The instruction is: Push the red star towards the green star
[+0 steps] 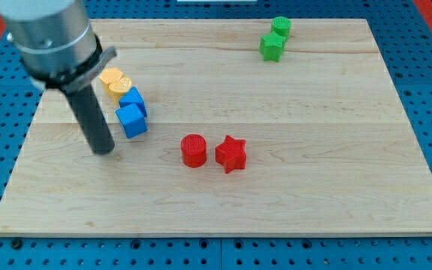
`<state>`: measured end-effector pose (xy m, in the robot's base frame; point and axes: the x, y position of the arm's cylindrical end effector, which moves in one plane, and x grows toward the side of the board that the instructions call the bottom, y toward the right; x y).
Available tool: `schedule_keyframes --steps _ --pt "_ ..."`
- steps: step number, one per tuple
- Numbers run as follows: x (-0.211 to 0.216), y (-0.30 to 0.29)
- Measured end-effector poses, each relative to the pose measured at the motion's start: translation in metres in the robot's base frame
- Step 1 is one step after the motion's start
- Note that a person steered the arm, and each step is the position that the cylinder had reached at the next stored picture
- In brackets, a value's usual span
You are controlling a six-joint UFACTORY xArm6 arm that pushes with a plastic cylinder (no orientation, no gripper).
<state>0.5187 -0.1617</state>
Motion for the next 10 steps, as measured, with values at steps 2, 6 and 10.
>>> schedule_keyframes --steps 2,6,10 --pt "0.069 0.1" --pt "-0.043 0.176" --pt "-0.035 0.27"
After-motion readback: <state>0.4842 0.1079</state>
